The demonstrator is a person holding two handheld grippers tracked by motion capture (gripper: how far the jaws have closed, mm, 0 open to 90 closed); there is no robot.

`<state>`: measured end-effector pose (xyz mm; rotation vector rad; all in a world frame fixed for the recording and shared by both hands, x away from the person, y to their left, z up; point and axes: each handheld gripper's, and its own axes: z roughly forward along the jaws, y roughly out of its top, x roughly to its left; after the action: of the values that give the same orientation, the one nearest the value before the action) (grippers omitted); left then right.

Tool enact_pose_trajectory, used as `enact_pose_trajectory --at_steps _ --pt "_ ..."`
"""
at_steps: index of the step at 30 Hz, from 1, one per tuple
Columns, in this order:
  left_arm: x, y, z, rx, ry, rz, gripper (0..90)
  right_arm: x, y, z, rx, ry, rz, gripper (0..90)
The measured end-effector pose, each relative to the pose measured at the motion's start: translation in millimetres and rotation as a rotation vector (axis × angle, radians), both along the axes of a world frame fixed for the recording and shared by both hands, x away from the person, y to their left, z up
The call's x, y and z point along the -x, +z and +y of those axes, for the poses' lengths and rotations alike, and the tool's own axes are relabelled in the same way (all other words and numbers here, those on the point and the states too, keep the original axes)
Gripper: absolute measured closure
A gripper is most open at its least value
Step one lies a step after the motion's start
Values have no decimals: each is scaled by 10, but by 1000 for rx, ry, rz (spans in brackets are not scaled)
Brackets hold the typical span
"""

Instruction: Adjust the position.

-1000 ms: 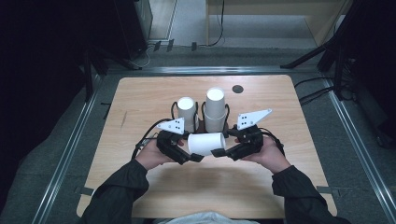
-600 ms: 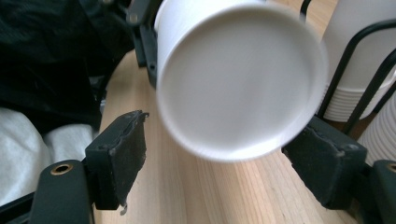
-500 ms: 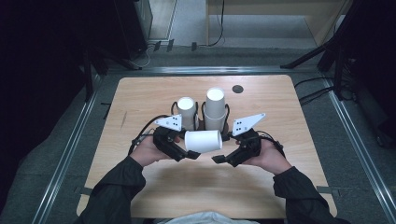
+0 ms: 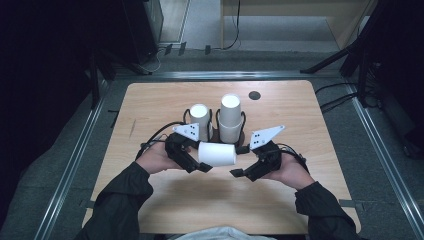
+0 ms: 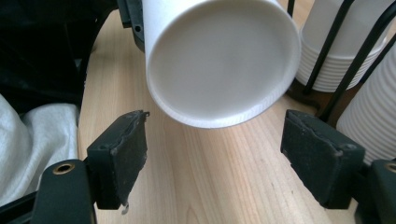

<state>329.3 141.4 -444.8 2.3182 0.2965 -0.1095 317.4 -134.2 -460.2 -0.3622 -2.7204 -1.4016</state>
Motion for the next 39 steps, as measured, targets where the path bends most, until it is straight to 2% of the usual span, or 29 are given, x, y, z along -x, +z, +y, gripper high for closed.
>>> enact_pose_trajectory --at_steps 8,10,11,14,18,27,30,37,39 --pt "-48 -77 -49 -42 -10 30 210 16 -32 24 27 -2 -10 226" --pt "-55 -92 -70 -72 -12 36 209 12 -36 27 29 -6 -12 226" --pt "-54 -94 -84 -93 -16 23 209 12 -36 27 29 -6 -12 226" --pt "-58 -104 -124 -109 -23 31 210 2 -47 36 33 -7 -17 226" --pt "-53 -138 -184 -151 -33 42 209 4 -77 64 56 -9 -17 226" --pt "-18 -235 -307 -222 -60 45 208 0 -134 150 78 7 -18 226" --pt "-11 -266 -331 -232 -64 36 204 6 -157 185 91 13 -20 239" --pt "-15 -279 -361 -234 -67 44 205 27 -205 262 119 33 -27 269" --pt "-15 -277 -358 -234 -63 42 206 36 -207 271 123 37 -27 305"
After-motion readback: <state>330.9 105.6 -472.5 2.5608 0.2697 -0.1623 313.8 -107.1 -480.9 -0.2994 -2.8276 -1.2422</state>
